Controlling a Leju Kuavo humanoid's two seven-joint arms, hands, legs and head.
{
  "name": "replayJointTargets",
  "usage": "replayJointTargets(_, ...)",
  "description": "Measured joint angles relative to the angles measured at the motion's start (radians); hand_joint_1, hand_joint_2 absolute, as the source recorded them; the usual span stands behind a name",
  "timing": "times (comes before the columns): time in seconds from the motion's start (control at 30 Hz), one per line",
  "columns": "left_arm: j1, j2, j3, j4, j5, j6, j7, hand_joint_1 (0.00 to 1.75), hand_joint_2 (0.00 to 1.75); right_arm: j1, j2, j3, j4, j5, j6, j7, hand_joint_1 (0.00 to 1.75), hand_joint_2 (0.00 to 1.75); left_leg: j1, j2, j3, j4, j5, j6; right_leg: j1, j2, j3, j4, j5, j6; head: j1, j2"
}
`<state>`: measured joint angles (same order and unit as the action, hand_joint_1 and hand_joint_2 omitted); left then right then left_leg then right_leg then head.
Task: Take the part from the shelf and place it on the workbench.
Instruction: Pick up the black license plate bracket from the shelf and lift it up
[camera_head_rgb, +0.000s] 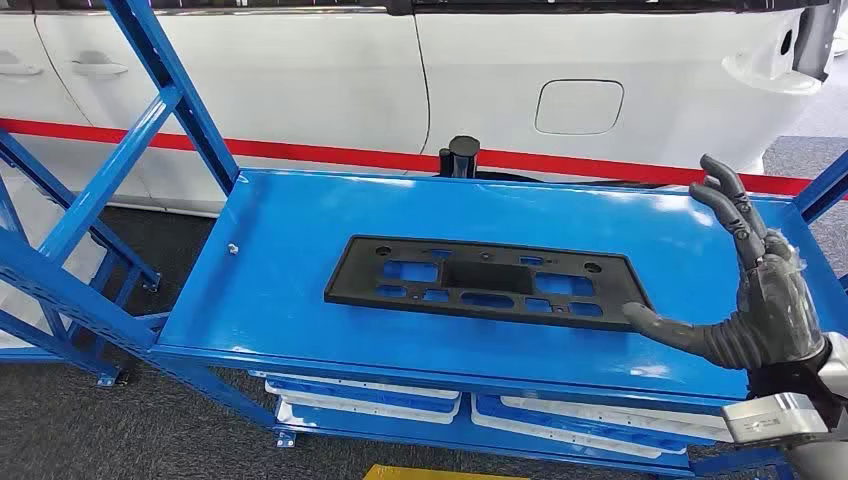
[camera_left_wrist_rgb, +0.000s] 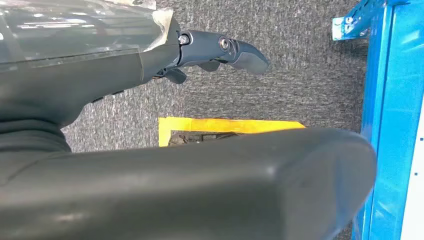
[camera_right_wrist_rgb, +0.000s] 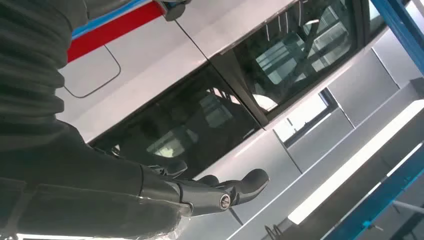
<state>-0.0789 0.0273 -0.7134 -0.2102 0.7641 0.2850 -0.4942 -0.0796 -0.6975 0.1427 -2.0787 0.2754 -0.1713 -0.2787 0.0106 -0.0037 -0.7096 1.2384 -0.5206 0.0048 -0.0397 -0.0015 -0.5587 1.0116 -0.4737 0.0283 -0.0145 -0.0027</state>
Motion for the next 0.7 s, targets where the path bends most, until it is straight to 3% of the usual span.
replayJointTargets(0.1, -0.003, 0.000, -0.001, 0.000, -0.004, 0.000, 0.004, 0.00, 0.00, 0.025, -0.015, -0.004, -0.012, -0.002, -0.001, 0.014, 0.00, 1.75, 0.001, 0.000, 0.080, -0.154, 0.056, 0.003, 0.000, 0.002, 0.003, 0.001, -0.004, 0.007, 0.000, 0.000)
replayJointTargets(0.17, -0.008, -0.001, -0.003, -0.001, -0.010, 0.000, 0.014, 0.00, 0.00, 0.065, -0.036, -0.014, -0.031, -0.003, -0.004, 0.024, 0.00, 1.75, -0.002, -0.002, 0.115, -0.218, 0.067, 0.007, 0.008, 0.001, 0.002, 0.002, -0.008, 0.015, 0.001, 0.000)
replayJointTargets(0.37, -0.017, 0.003, -0.019, -0.001, -0.028, -0.007, 0.055, 0.00, 0.00, 0.178, -0.069, -0.045, -0.092, 0.019, -0.010, 0.039, 0.00, 1.75, -0.015, -0.005, 0.117, -0.223, 0.068, 0.019, 0.008, -0.001, 0.009, -0.012, -0.005, 0.021, 0.002, 0.000)
replayJointTargets(0.7, -0.028, 0.005, -0.029, -0.002, -0.032, -0.009, 0.065, 0.00, 0.00, 0.214, -0.078, -0.051, -0.122, 0.024, -0.010, 0.050, 0.00, 1.75, -0.019, -0.005, 0.118, -0.222, 0.066, 0.031, 0.004, -0.001, 0.012, -0.021, 0.000, 0.034, 0.002, 0.000)
